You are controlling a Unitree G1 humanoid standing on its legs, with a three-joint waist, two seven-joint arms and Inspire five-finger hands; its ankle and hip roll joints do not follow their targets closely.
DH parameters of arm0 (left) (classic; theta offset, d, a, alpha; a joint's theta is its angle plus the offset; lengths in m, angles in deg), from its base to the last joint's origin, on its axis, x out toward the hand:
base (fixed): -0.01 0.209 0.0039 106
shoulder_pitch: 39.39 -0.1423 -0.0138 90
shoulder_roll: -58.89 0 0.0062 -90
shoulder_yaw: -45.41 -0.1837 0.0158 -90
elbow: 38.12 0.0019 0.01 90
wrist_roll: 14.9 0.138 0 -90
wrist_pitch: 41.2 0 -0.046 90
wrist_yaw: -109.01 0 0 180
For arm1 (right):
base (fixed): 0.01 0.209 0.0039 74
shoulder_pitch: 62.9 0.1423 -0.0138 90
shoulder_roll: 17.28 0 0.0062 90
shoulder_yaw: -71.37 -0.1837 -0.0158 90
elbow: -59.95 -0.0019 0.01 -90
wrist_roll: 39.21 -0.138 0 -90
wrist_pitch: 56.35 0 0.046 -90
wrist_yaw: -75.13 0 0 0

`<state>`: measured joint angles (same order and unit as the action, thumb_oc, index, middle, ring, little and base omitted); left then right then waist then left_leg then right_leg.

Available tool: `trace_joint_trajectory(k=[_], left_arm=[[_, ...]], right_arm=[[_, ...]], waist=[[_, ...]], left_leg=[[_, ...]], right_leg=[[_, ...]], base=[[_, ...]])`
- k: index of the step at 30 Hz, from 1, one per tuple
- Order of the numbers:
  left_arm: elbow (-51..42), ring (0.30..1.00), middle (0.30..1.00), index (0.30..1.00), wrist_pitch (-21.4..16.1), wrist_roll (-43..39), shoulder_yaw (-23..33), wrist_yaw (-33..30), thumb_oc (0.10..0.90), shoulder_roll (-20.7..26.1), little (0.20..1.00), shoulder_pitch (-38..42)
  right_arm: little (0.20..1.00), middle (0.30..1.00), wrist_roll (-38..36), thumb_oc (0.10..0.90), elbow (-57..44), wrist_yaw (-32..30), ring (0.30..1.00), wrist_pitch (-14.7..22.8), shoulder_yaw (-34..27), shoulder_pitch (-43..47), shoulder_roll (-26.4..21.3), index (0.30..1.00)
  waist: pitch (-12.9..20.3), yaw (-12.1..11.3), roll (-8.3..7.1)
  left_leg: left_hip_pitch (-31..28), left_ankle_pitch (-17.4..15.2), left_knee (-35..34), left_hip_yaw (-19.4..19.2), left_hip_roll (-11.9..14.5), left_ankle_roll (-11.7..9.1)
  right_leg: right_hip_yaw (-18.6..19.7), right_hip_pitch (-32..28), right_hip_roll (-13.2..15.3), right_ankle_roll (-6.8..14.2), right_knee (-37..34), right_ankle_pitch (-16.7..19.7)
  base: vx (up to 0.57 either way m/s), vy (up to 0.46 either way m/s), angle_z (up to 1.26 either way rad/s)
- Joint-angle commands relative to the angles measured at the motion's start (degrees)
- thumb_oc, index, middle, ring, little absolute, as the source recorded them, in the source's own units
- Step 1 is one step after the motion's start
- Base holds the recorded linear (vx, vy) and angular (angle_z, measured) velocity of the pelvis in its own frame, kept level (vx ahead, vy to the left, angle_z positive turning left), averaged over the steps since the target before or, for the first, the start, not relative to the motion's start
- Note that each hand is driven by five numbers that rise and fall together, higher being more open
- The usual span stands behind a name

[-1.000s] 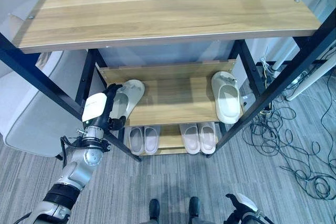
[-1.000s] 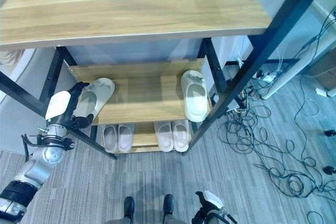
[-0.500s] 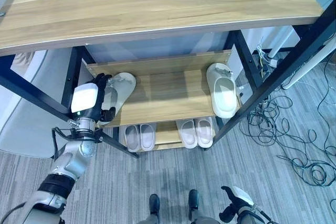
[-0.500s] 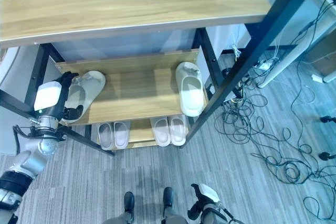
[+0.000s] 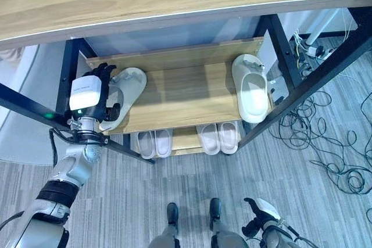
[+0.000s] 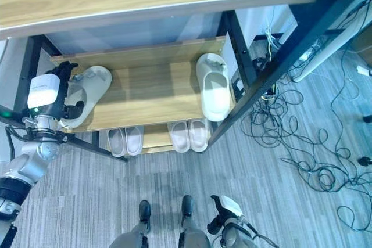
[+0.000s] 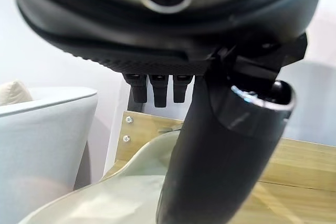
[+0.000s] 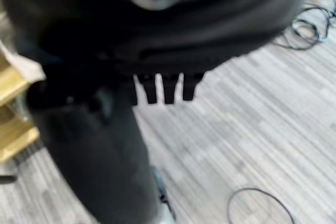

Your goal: Arrange the slippers neatly on the shoe rack.

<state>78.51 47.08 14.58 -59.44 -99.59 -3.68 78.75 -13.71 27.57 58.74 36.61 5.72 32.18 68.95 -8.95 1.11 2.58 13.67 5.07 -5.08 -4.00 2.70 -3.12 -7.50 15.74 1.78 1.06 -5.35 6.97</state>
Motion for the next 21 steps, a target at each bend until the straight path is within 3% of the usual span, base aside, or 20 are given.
trace_joint_trajectory(k=[1,12,13,14,15,21], left_arm=[[3.8,0.900,0.900,0.900,2.4,1.4,2.0,-5.2,0.800,5.3,0.900,7.5],[6.8,0.900,0.900,0.900,2.7,0.8,-1.5,-5.2,0.800,5.7,0.900,12.5],[7.0,0.705,0.705,0.705,2.6,0.3,-1.9,-5.0,0.670,5.5,0.705,13.4],[6.9,0.658,0.658,0.658,2.6,0.0,-2.0,-4.9,0.638,5.5,0.658,13.7],[7.0,0.300,0.300,0.300,2.3,-1.0,-2.5,-4.7,0.400,5.6,0.300,14.7],[6.4,0.300,0.300,0.300,1.5,-2.5,-2.6,-4.8,0.400,5.5,0.300,15.4]], right_arm=[[0.900,0.900,-1.6,0.800,-2.9,-1.7,0.900,1.1,1.1,-0.8,-1.9,0.900],[0.900,0.900,-1.9,0.800,-4.0,-2.0,0.900,1.3,1.5,-0.2,-2.2,0.900],[0.900,0.900,-2.1,0.800,-4.6,-2.1,0.900,1.3,1.4,-0.2,-2.4,0.900],[0.900,0.900,-2.1,0.800,-4.8,-2.2,0.900,1.2,1.3,-0.1,-2.5,0.900],[0.900,0.900,-2.4,0.800,-5.4,-2.2,0.900,1.1,1.1,0.2,-2.9,0.900],[0.900,0.900,-2.6,0.800,-6.9,-2.3,0.900,0.8,0.7,0.2,-3.3,0.900]], waist=[[2.0,1.0,-1.06],[1.6,1.5,-1.17],[1.4,1.5,-1.18],[1.3,1.6,-1.13],[1.1,1.8,-0.97],[0.1,1.9,-0.06]], left_leg=[[1.8,-1.7,0.1,2.6,-0.8,-1.8],[2.8,-1.5,0.1,2.4,-0.6,-1.8],[2.9,-1.5,0.1,2.3,-0.6,-1.8],[3.0,-1.4,0.1,2.3,-0.6,-1.8],[3.3,-1.4,0.1,2.2,-0.8,-1.8],[3.9,-1.1,0.1,1.8,-0.9,-1.8]], right_leg=[[-0.8,-0.3,4.3,6.1,0.4,-4.5],[-0.4,0.9,4.2,6.2,0.4,-4.1],[-0.3,1.1,4.2,6.3,0.4,-4.0],[-0.2,1.2,4.2,6.3,0.4,-4.0],[-0.1,1.5,4.2,6.3,0.4,-3.8],[0.3,2.4,4.5,6.3,0.4,-3.5]], base=[[0.00,0.000,0.00],[0.00,0.000,0.00],[0.00,0.000,0.00],[-0.01,-0.017,-0.04],[0.00,0.000,0.00],[-0.02,0.004,-0.05]])
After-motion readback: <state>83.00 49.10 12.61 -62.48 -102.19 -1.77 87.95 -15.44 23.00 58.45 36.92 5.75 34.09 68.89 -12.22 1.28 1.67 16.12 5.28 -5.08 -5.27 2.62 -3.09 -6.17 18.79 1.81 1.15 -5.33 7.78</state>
